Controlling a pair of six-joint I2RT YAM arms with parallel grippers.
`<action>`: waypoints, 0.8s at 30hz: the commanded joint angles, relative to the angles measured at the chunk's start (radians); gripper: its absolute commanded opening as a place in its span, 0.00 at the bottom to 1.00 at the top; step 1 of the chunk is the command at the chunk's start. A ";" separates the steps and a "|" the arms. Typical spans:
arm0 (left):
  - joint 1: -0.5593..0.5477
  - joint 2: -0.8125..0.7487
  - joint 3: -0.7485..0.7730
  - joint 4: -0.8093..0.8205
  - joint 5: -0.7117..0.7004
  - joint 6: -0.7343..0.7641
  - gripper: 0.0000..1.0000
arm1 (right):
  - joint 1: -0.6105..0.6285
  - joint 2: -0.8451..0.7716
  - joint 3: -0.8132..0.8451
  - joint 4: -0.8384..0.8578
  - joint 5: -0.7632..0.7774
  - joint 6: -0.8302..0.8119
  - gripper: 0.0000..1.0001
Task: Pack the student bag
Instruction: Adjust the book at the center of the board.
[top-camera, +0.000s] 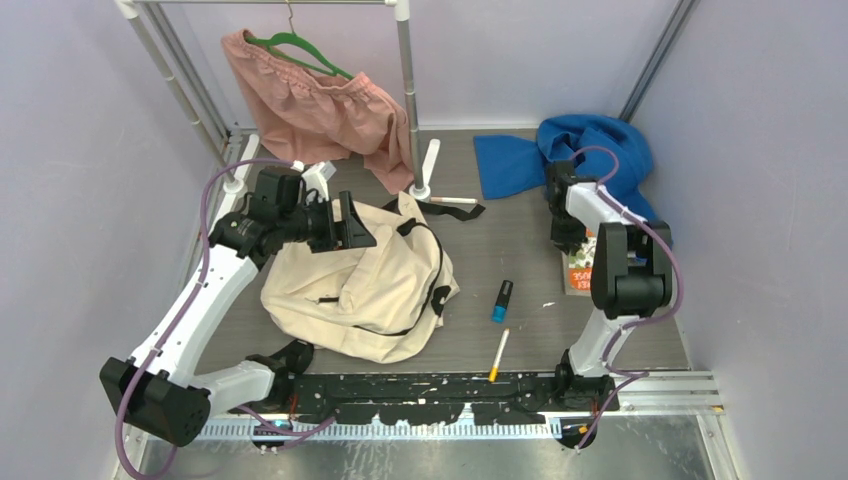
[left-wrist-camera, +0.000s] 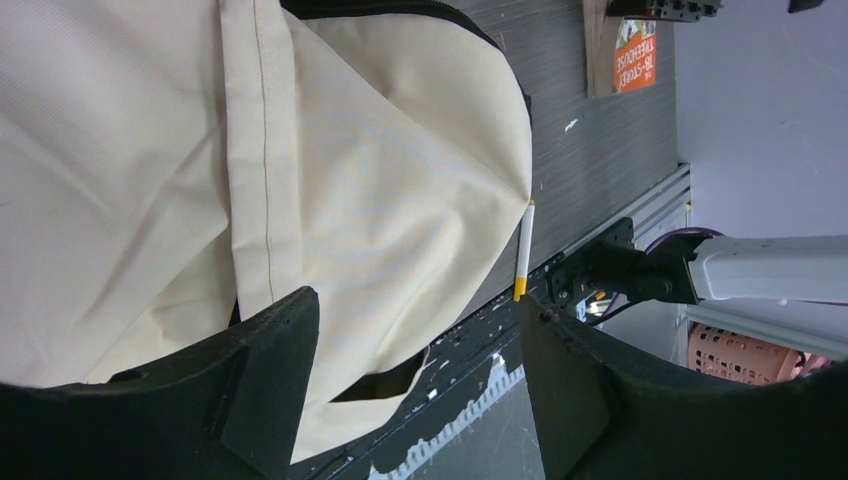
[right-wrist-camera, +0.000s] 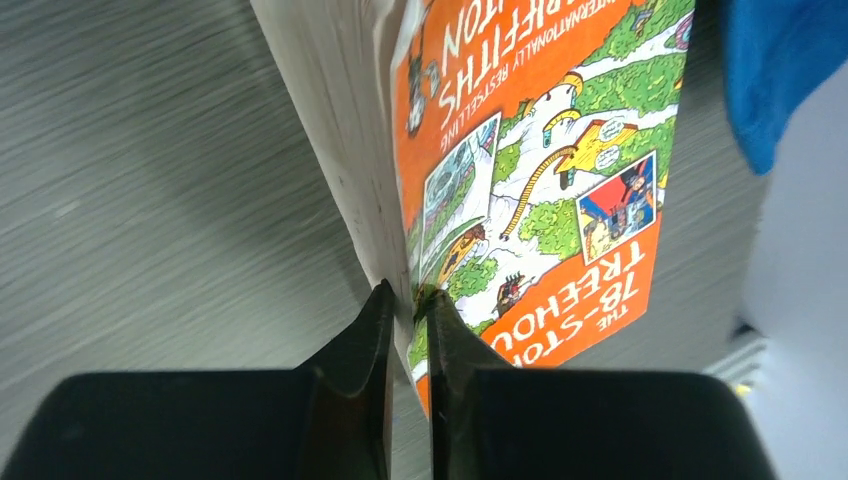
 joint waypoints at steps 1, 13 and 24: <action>0.003 -0.020 0.010 0.038 0.015 -0.003 0.73 | 0.052 -0.189 -0.021 0.008 -0.211 0.184 0.01; -0.006 -0.028 0.004 0.046 0.025 -0.015 0.72 | 0.058 -0.258 0.003 0.182 -0.493 0.669 0.01; -0.014 -0.043 0.011 0.013 0.006 -0.017 0.73 | 0.073 -0.139 -0.024 0.515 -0.673 0.869 0.42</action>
